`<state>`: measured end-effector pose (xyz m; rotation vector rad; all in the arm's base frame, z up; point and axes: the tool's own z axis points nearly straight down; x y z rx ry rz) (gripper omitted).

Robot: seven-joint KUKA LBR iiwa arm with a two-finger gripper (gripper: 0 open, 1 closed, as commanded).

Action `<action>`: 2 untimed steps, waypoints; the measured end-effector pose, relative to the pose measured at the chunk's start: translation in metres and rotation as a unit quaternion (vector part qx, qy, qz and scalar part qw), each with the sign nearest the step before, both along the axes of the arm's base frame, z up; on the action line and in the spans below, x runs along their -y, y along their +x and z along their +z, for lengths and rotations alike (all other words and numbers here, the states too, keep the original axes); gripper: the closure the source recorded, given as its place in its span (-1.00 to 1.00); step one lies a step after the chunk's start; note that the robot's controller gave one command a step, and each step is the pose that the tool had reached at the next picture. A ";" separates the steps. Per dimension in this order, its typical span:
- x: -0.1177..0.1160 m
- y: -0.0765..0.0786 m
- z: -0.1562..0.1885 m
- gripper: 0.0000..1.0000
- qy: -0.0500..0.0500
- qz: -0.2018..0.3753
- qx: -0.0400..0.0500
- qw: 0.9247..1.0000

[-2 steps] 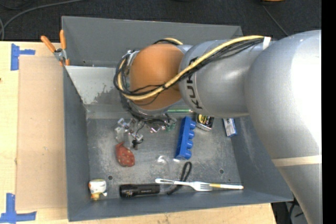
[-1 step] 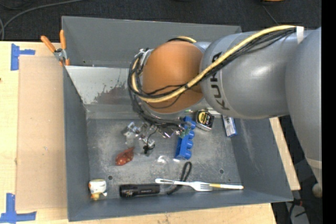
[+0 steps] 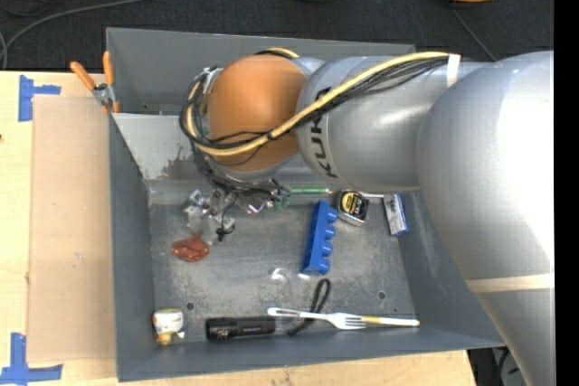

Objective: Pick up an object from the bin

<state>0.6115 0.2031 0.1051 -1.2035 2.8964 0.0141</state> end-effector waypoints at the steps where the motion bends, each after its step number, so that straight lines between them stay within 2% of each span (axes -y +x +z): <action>1: -0.015 0.002 -0.008 1.00 0.000 0.077 0.003 0.997; 2: -0.015 0.002 -0.008 1.00 0.000 0.076 0.003 0.997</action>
Offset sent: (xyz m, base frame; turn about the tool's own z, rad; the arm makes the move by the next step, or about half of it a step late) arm 0.0000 0.0000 0.0000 0.0000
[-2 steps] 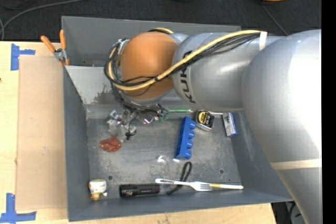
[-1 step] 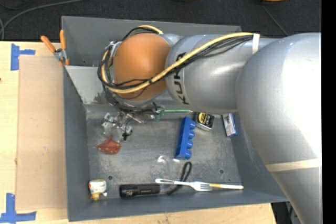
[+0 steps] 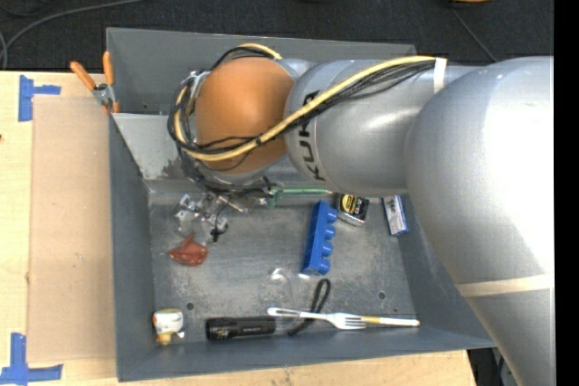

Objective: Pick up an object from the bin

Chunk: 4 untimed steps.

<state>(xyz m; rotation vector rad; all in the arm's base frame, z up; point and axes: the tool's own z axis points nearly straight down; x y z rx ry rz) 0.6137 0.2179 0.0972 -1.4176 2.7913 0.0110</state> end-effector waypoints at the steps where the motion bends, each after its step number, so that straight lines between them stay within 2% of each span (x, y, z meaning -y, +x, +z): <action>1: 0.000 0.000 0.000 1.00 0.000 -0.001 0.000 1.000; 3: 0.000 0.000 0.000 1.00 0.000 -0.001 0.000 1.000; 4: 0.015 -0.004 0.002 1.00 0.001 0.025 0.000 1.000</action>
Offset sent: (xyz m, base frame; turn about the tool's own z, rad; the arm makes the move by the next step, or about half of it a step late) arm 0.0000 0.0000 0.0000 0.0000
